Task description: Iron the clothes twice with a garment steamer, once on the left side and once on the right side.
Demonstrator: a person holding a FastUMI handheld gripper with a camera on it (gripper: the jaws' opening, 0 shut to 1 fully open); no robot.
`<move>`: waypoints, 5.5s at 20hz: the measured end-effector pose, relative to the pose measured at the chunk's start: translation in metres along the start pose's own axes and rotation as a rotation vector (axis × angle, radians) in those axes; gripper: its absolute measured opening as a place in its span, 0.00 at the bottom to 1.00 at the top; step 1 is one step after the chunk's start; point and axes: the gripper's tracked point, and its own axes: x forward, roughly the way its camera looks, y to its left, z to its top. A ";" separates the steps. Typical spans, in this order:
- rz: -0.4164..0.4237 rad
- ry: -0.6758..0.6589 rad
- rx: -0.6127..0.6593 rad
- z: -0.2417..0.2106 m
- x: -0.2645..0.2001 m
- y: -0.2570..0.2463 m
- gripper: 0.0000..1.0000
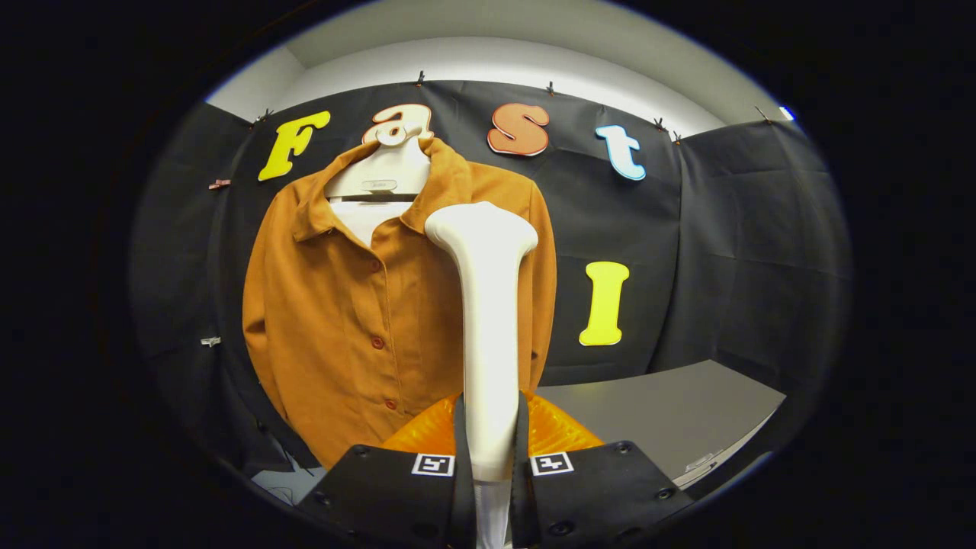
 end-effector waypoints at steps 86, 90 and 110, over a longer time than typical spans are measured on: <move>-0.027 -0.024 -0.296 -0.088 0.000 0.180 0.22; -0.031 -0.013 -0.301 -0.104 0.003 0.179 0.21; 0.023 0.227 -0.312 -0.250 -0.007 0.148 0.22</move>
